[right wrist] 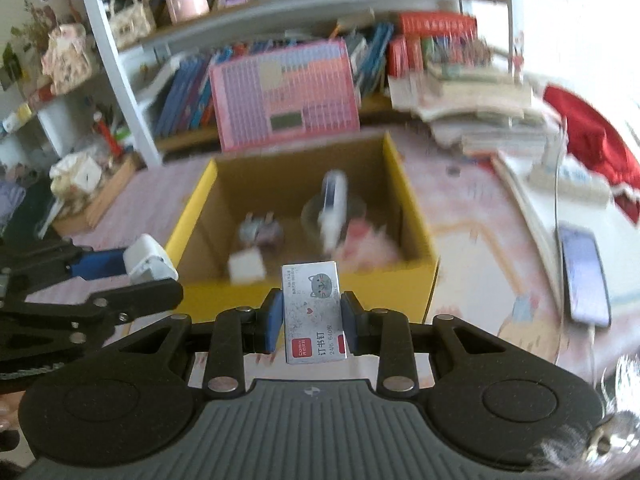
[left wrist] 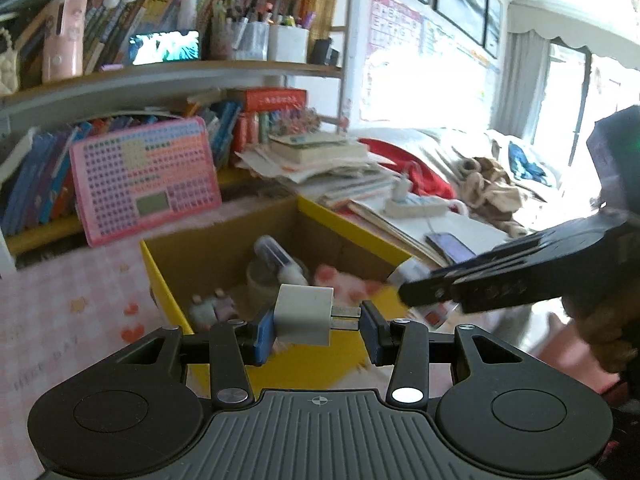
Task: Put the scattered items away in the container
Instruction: 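Lift the plug with the left tool while the right tool carries the card toward the box, then open the left tool to drop the plug while the right tool releases the card into the box, then withdraw both open tools away from the yellow box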
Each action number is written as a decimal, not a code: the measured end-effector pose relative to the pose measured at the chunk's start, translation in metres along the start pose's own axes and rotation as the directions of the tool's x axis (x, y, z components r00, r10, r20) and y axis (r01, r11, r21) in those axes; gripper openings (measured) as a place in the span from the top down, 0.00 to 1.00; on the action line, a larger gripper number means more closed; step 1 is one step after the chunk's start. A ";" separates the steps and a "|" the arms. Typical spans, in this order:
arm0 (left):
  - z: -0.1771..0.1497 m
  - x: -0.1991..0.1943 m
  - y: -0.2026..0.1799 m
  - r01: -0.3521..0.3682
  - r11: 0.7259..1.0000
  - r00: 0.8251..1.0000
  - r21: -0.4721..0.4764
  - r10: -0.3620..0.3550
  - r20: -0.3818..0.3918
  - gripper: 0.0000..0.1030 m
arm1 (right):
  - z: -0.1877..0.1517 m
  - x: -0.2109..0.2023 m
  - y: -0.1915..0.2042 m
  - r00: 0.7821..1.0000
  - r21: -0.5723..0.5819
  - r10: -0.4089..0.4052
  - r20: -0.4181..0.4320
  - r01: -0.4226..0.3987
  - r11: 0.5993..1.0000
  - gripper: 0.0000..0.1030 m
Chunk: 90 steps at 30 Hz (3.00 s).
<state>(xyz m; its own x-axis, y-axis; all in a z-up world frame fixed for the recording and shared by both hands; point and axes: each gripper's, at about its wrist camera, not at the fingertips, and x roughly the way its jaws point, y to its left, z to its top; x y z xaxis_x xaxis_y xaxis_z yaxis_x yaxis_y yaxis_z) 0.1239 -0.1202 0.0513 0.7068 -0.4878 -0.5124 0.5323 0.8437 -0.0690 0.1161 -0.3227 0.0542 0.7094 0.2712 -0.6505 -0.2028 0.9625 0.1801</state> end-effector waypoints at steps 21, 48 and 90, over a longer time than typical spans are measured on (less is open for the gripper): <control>0.009 0.115 0.012 -0.227 0.974 0.955 0.005 0.224 -0.192 0.59 | 0.078 0.165 0.007 0.969 -0.201 0.178 -0.171 -0.211 0.957 0.72; -0.013 0.011 0.002 -0.586 0.802 0.810 -0.117 0.579 -0.088 0.02 | 0.052 0.076 0.004 0.987 -0.180 0.140 0.077 -0.124 0.976 0.30; -0.115 -0.142 -0.007 -0.592 0.753 0.805 -0.289 0.568 -0.170 0.01 | -0.094 -0.030 0.095 1.000 -0.199 -0.010 0.007 0.011 0.980 0.13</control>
<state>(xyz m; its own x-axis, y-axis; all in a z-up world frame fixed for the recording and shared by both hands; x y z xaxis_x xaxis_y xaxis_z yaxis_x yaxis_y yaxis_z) -0.0339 -0.0316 0.0263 0.7921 0.1245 -0.5975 -0.1524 0.9883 0.0039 0.0119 -0.2397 0.0217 0.7164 0.2617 -0.6468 -0.3249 0.9455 0.0227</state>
